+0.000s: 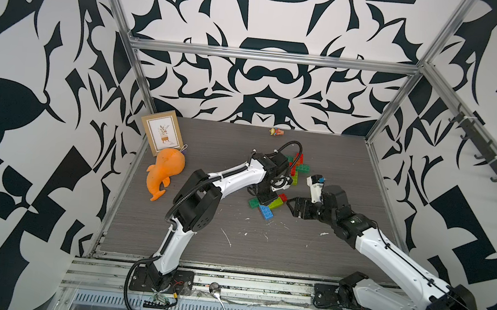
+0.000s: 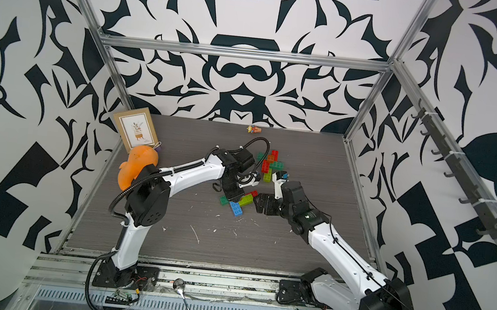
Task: Assemble a small pinwheel with lego
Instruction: Assemble the lego brick with the lego brick.
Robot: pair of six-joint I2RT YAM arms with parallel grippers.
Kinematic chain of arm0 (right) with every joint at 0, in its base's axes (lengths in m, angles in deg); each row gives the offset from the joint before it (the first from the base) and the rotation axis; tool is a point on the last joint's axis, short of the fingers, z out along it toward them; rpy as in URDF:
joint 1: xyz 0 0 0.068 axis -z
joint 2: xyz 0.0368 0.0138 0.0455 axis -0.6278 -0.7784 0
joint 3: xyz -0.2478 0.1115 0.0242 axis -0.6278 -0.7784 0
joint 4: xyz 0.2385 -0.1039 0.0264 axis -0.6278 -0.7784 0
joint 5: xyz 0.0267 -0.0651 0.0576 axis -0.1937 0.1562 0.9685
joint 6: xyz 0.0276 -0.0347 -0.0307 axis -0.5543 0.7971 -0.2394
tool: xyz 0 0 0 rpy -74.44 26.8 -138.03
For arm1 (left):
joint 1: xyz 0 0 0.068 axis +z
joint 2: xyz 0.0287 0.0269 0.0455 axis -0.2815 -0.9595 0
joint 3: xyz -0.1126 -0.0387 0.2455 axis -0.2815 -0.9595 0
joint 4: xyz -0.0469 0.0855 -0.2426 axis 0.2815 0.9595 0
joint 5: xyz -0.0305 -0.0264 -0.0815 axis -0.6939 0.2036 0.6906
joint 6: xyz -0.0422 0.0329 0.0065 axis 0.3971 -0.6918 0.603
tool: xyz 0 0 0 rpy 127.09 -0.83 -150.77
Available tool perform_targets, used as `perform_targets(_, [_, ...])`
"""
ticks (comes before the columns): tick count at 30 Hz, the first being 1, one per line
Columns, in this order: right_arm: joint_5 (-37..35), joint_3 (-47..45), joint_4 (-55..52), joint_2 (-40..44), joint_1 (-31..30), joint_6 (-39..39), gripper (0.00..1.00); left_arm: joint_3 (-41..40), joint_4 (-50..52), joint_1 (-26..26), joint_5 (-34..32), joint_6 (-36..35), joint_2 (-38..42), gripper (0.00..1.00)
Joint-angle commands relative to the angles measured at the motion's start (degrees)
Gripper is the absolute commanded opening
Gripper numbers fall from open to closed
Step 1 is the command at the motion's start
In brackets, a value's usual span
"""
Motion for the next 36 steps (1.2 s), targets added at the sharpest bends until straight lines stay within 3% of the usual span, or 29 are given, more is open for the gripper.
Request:
perform_targets(1, [0.0,0.8,0.3,0.8,0.1,1.1,0.89,-3.9,1.6,-0.6,-0.3,-2.2,-1.6,0.14])
perform_targets(5, [0.0,0.8,0.4,0.9,0.1,1.2,0.89,-7.0,-0.8,-1.6,-0.8,-2.9,-1.2,0.11])
perform_targets(9, [0.3,0.8,0.4,1.0,0.1,1.1,0.89,-4.9,1.8,-2.2,-0.6,-3.1,-3.4,0.10])
perform_targets(15, [0.1,0.7,0.0,1.5,0.1,1.2,0.89,0.6,8.7,-2.2,0.2,-3.2,-8.3,0.14])
perform_targets(19, [0.0,0.7,0.0,1.9,0.1,1.2,0.89,0.4,7.2,-2.2,-1.3,-1.5,-7.2,0.17])
perform_targets(24, [0.2,0.8,0.0,1.7,0.1,1.2,0.89,-3.0,-1.4,-2.2,-3.6,0.7,0.5,0.36])
perform_targets(36, [0.1,0.7,0.0,1.8,0.0,1.2,0.89,-5.4,-7.4,0.6,0.7,3.9,9.6,0.63])
